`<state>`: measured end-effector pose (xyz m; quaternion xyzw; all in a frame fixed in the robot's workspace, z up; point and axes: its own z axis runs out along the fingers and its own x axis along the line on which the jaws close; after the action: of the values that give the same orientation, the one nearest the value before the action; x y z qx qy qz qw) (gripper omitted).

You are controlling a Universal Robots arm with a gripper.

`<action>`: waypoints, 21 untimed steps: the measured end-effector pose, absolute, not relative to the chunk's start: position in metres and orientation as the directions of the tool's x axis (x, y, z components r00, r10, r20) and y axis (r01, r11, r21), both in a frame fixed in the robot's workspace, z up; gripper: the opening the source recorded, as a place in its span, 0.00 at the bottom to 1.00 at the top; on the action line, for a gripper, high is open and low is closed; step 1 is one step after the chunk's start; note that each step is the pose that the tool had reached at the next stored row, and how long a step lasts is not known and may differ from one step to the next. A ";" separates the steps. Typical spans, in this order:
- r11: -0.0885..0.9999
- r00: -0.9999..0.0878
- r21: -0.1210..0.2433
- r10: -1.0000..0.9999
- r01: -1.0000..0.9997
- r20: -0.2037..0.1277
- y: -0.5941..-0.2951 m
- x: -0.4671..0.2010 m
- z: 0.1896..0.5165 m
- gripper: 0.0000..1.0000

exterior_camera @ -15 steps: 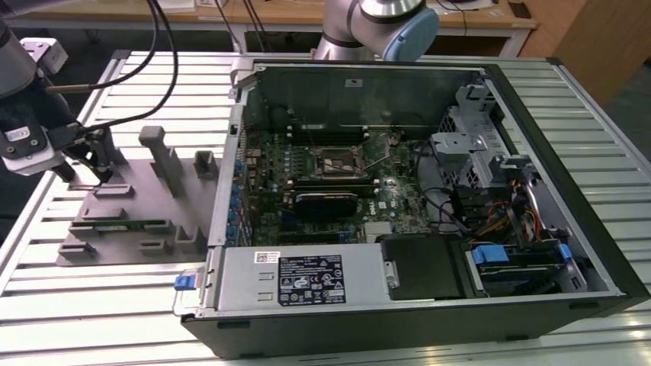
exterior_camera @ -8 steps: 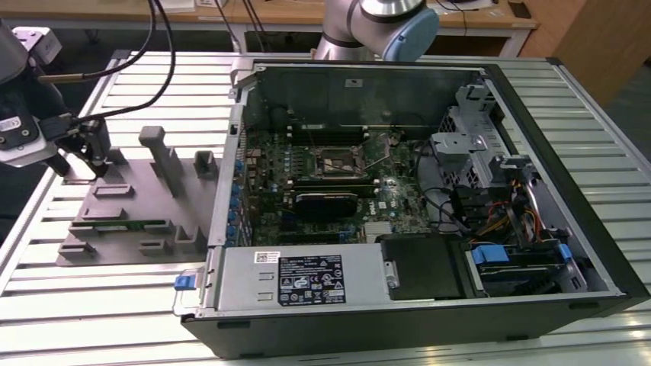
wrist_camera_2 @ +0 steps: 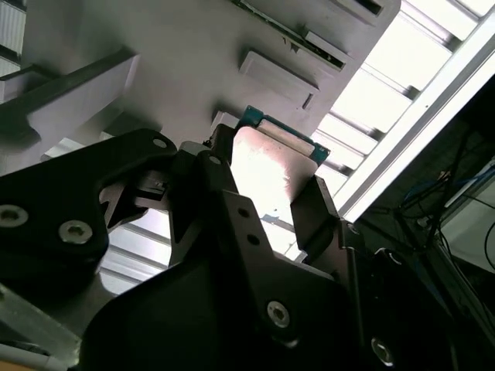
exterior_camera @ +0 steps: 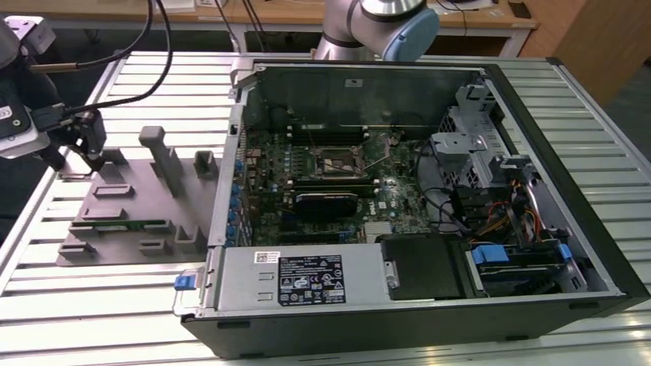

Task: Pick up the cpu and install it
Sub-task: 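Pick up the cpu and move it towards the insertion slot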

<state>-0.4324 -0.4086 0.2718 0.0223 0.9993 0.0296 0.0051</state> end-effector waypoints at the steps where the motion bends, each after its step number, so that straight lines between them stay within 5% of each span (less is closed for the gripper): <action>1: 0.997 -0.999 0.060 0.045 0.044 -0.009 -0.409 -0.432 0.273 0.54; 21: 0.997 -0.999 0.060 0.045 0.044 -0.010 -0.409 -0.432 0.312 0.54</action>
<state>-0.4325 -0.4086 0.3116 0.0223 0.9993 0.0297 0.0057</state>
